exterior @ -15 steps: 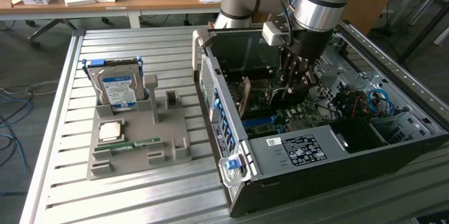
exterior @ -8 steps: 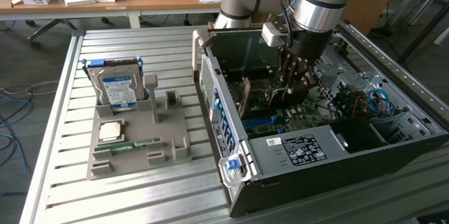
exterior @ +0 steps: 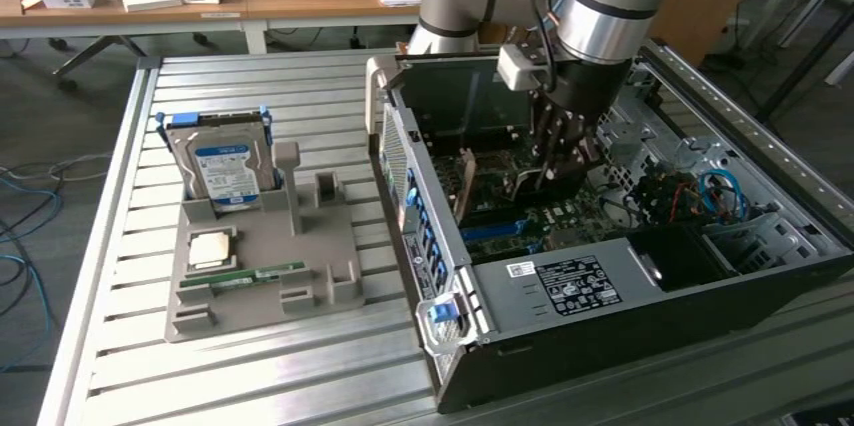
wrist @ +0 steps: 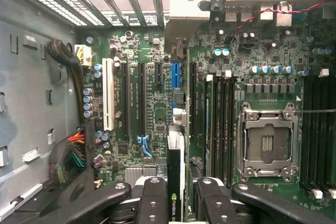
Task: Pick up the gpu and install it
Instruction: 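Insert the gpu into the slot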
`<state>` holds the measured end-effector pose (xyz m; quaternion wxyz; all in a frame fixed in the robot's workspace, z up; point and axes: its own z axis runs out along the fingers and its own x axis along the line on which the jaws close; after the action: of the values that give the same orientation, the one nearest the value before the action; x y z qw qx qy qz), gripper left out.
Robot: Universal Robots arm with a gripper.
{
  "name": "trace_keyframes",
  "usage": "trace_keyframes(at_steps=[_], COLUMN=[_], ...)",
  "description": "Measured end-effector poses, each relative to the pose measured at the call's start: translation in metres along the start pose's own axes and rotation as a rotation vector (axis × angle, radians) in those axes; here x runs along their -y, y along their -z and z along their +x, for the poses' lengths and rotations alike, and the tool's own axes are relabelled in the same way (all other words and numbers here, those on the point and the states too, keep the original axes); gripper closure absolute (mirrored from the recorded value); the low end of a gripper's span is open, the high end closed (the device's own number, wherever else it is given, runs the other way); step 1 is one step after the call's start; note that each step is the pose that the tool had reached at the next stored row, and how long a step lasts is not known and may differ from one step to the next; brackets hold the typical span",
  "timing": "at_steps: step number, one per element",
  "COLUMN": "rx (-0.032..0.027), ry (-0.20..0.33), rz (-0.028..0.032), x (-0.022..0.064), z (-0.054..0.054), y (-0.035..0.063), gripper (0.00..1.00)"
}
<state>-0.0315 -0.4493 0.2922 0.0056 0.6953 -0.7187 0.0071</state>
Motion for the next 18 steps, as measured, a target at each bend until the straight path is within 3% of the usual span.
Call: trace_keyframes(at_steps=[18], rx=[-0.0002], ry=[0.000], rz=[0.0005], x=[-0.0001], z=[0.0000], y=[-0.0048], gripper=[0.74])
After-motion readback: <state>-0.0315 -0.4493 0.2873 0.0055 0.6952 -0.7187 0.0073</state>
